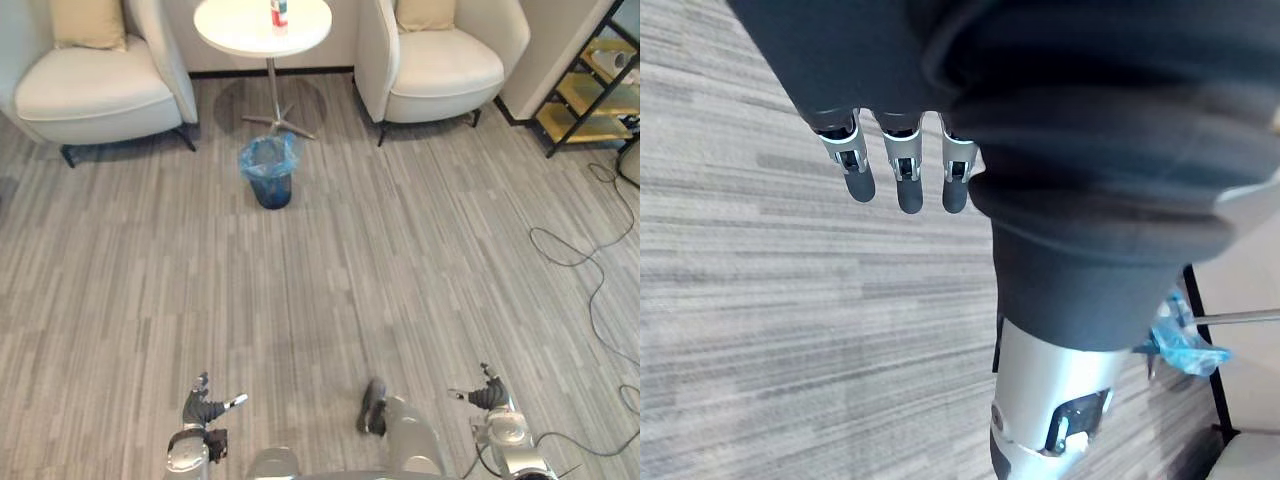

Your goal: Gather rubbish on tea table into small bin, then transfer packed bag to large trash can.

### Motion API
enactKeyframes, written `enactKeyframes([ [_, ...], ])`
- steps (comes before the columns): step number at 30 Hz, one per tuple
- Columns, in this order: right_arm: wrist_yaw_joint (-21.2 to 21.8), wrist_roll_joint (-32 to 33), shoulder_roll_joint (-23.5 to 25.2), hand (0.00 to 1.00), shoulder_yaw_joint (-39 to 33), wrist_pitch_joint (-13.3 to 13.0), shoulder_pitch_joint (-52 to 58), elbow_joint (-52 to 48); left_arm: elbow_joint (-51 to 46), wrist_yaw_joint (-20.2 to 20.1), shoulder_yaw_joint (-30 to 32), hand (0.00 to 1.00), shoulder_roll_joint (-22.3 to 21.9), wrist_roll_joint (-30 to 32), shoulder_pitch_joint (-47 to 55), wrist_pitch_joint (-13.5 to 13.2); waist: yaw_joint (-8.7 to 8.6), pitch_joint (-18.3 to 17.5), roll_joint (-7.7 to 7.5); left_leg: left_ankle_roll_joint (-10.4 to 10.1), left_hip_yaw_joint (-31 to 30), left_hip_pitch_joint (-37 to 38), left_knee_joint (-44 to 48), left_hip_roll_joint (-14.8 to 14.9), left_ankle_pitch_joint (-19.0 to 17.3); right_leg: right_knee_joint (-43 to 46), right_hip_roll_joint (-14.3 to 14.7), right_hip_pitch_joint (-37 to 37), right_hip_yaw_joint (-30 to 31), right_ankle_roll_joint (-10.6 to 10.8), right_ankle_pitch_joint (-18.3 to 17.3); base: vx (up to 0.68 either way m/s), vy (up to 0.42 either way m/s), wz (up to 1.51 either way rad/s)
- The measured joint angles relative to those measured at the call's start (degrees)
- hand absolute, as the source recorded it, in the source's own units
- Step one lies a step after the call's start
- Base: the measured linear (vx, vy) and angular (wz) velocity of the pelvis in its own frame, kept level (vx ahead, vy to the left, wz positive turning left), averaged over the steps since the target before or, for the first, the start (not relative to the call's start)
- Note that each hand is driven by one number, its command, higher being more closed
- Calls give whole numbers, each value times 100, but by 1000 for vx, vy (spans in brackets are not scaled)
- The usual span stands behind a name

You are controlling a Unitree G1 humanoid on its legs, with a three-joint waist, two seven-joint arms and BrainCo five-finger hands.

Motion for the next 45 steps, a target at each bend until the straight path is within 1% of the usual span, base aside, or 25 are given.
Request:
enactKeyframes([
  [1, -22, 22, 20, 0, 16, -1, -60, -5, 6, 0, -1, 0, -21, 0, -9, 1, 2, 35, 86, -85, 29, -379, 1025, 242, 155, -44, 182, 220, -61, -72, -191, 603, -372, -12],
  [2, -44, 110, 19, 0, 122, -7, -105, -6, 12, -3, -1, 0, -60, 0, 21, 1, 69, 77, 243, 77, 15, -1027, 2682, 646, 729, -407, 572, 698, -75, -148, -290, 614, -365, -38],
  [4, -73, 357, 107, 0, 346, -25, -252, 7, 22, -5, 3, 0, -54, 0, 100, 41, 284, 169, 231, 289, 25, -1778, 4493, 755, 549, -1198, 1021, 1664, 154, -212, -281, 663, -290, -62],
  [6, -73, 460, 197, 0, 361, -76, -368, 10, -25, -4, 2, 0, -57, -1, 90, 37, 414, 274, 31, 377, 313, -2289, 4500, 401, 349, -1874, 1049, 2427, 357, -262, -236, 647, -219, -46],
  [9, -78, 498, 103, 0, 529, -146, -650, 70, -234, -2, 16, 0, -78, -5, 149, 26, 690, 309, -76, 483, 662, -3250, 2752, -156, 286, -2495, 1030, 3000, 721, -244, -248, 573, -78, -65],
  [12, -95, 499, 58, 0, 586, -159, -666, 96, -284, 7, 83, 0, -247, -63, 309, 27, 998, 325, -56, 259, 681, -3433, -167, -652, 1194, -2906, 991, 3659, 1085, 130, -561, 627, 94, -81],
  [13, -143, 497, 147, 0, 625, -152, -629, 132, -284, 13, 127, 0, -249, -77, 395, 34, 1084, 289, -63, 729, 603, -3385, -59, -696, 2119, -2965, 987, 3969, 1255, 228, -753, 685, 166, -57],
  [15, -165, 491, 288, 0, 753, -168, -565, 268, -321, 12, 298, 0, -256, -101, 323, 35, 1087, 229, -471, 1029, 653, -3534, 625, -849, 1665, -2311, 670, 3857, 1186, 458, -891, 785, 173, 5],
  [17, -168, 491, 374, 0, 737, -153, -566, 342, -293, 7, 309, 0, -233, -101, 310, 44, 1096, 236, -583, 1076, 567, -3406, 1160, -833, 1056, -388, 500, 3282, 1227, 882, -699, 755, 169, 30],
  [18, -166, 491, 426, 0, 734, -156, -500, 345, -242, 4, 303, 0, -158, -99, 296, 60, 1027, 241, -613, 1069, 429, -3120, 1347, -887, 699, 1066, 398, 2812, 1364, 1750, -273, 792, 160, 58],
  [20, -162, 484, 478, 0, 745, -155, -495, 348, -248, 8, 300, 0, -56, -100, 295, 68, 927, 245, -619, 1097, 190, -2493, 1262, -1016, 355, 2673, 270, 2236, 1291, 1649, -390, 636, 79, 66],
  [22, -158, 436, 489, 0, 797, -188, -434, 325, -269, 27, 300, 0, 11, -104, 300, 65, 898, 240, -543, 1069, -44, -1720, 810, -1040, 208, 2820, 156, 1806, 911, 1151, -651, 540, 9, 58],
  [23, -150, 408, 495, 0, 818, -196, -391, 311, -326, 38, 298, 0, 20, -106, 297, 60, 860, 218, -457, 1047, -267, -1345, 463, -1042, 139, 2458, 108, 1362, 664, 881, -801, 563, -61, 89],
  [25, -148, 401, 473, 0, 827, -193, -313, 219, -372, 92, 245, 0, 73, -116, 250, 51, 662, 200, -433, 950, -822, -807, 3, -1000, 51, 616, 131, 734, 570, 833, -789, 688, -167, 133],
  [28, -153, 407, 432, 0, 706, -150, -182, 226, -307, 125, 248, 0, 5, -137, 162, 60, 620, 191, -474, 694, -1309, -313, -162, -981, -162, -1717, 154, 529, 1170, 889, 189, 596, -258, 108],
  [29, -159, 406, 423, 0, 685, -125, -162, 227, -306, 130, 248, 0, 7, -145, 178, 56, 626, 159, -512, 644, -1452, -173, -132, -942, -309, -1893, 168, 510, 1414, 978, 700, 674, -386, 126],
  [30, -155, 405, 390, 0, 677, -116, -141, 222, -212, 129, 205, 0, -39, -146, 166, 46, 547, 120, -393, 503, -1633, -130, 134, -823, -461, -1492, 277, 543, 1572, 713, 1118, 668, -364, 133],
  [32, -153, 408, 344, 0, 676, -139, -233, 141, -51, 122, 126, 0, -208, -143, 141, 66, 494, 67, -191, 98, -1462, -580, 1200, -547, -203, -1076, 355, 618, 1131, 409, 657, 650, -344, 89],
  [33, -143, 442, 335, 0, 721, -151, -251, -33, -34, 114, 126, 0, -300, -142, 161, 74, 514, 76, -162, -4, -1117, -1062, 2233, -382, 370, -1198, 459, 887, 1019, 299, 486, 595, -332, 41],
  [36, -166, 652, 373, 0, 736, -198, -256, -132, -7, 100, 115, 0, -315, -93, 139, 69, 719, 292, -171, 602, -146, -1895, 3895, 262, 30, -2199, 779, 2288, 837, 175, 397, 607, -262, 31],
  [39, -174, 683, 370, 0, 699, -217, -336, -193, -26, -5, 97, 0, -295, -8, 122, 70, 831, 331, -311, 587, 488, -2814, 2736, 63, -54, -2731, 722, 2829, 684, 166, 346, 436, -61, 21],
  [41, -184, 685, 322, 0, 662, -256, -366, -247, -26, -16, 67, 0, -301, 14, 137, 74, 818, 348, -213, 470, 775, -2971, 1133, -78, 581, -2807, 733, 3023, 601, 442, 155, 401, 89, 8],
  [42, -192, 685, 395, 0, 674, -247, -336, -247, -32, -18, 70, 0, -250, 20, 173, 79, 861, 385, -191, 956, 790, -2894, 870, -130, 1472, -2767, 769, 3237, 633, 596, -57, 430, 119, 30],
  [43, -190, 674, 514, 0, 705, -245, -206, -347, -88, -16, 76, 0, -155, 26, 170, 78, 890, 330, -365, 976, 802, -2833, 846, -334, 1355, -2649, 575, 3261, 577, 667, -153, 430, 123, 36],
  [45, -184, 669, 545, 0, 742, -253, -155, -454, -142, -15, 100, 0, -163, 29, 183, 76, 937, 321, -417, 1062, 839, -2732, 930, -427, 959, -1754, 327, 2989, 608, 926, -417, 346, 104, 14],
])
